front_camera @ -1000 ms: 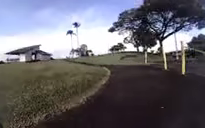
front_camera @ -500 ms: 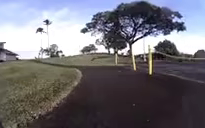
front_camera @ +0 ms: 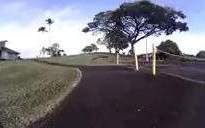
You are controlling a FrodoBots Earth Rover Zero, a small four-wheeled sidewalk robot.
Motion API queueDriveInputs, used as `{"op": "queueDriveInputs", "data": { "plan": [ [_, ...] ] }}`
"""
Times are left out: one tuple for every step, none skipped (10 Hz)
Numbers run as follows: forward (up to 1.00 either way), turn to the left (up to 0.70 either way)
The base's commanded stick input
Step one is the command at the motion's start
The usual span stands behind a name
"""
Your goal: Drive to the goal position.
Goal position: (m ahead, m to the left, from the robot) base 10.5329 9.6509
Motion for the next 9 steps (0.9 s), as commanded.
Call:
{"op": "queueDriveInputs", "data": {
  "plan": [
    [0.7,0.0],
    [0.7,0.0],
    [0.7,0.0],
    [0.7,0.0],
    [0.7,0.0],
    [0.7,0.0],
    [0.7,0.0],
    [0.7,0.0],
    [0.7,0.0]
  ]
}}
